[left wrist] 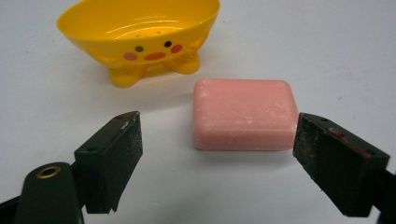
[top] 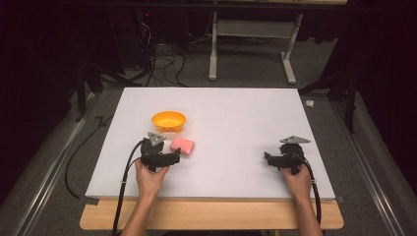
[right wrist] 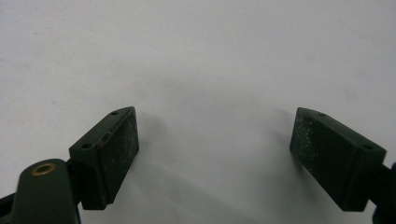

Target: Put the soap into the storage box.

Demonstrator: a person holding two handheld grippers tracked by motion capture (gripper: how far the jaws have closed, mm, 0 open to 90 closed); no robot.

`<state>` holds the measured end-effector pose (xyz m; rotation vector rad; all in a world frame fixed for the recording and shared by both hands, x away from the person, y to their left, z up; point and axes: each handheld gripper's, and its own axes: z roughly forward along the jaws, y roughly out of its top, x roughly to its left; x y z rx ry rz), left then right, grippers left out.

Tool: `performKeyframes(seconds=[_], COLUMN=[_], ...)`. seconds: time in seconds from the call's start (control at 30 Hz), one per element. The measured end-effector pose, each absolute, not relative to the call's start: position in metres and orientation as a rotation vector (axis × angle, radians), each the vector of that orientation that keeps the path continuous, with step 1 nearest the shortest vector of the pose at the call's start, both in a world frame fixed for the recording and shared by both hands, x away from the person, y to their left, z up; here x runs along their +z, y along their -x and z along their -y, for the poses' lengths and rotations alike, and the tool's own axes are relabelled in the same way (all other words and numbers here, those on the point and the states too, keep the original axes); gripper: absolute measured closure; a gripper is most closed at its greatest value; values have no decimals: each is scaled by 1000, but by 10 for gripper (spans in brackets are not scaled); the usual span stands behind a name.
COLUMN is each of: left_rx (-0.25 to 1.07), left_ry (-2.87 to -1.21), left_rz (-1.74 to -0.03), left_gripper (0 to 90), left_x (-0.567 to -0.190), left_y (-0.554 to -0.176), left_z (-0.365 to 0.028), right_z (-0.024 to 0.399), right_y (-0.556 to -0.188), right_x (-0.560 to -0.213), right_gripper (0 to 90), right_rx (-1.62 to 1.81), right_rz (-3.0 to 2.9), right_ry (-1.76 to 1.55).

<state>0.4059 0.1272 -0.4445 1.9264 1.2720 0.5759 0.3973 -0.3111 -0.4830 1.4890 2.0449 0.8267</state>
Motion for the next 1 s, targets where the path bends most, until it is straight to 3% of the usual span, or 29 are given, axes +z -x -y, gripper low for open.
performKeyframes(seconds=[1.0], left_rx=[474], left_ry=[-2001], left_rz=[-1268], left_gripper=[138], left_x=[-466], left_y=[-440], left_z=[-96], right_z=[311], right_y=[-397], right_x=[-483], right_gripper=[160], right_rx=[827], right_rz=[-2044], right_ry=[-1490])
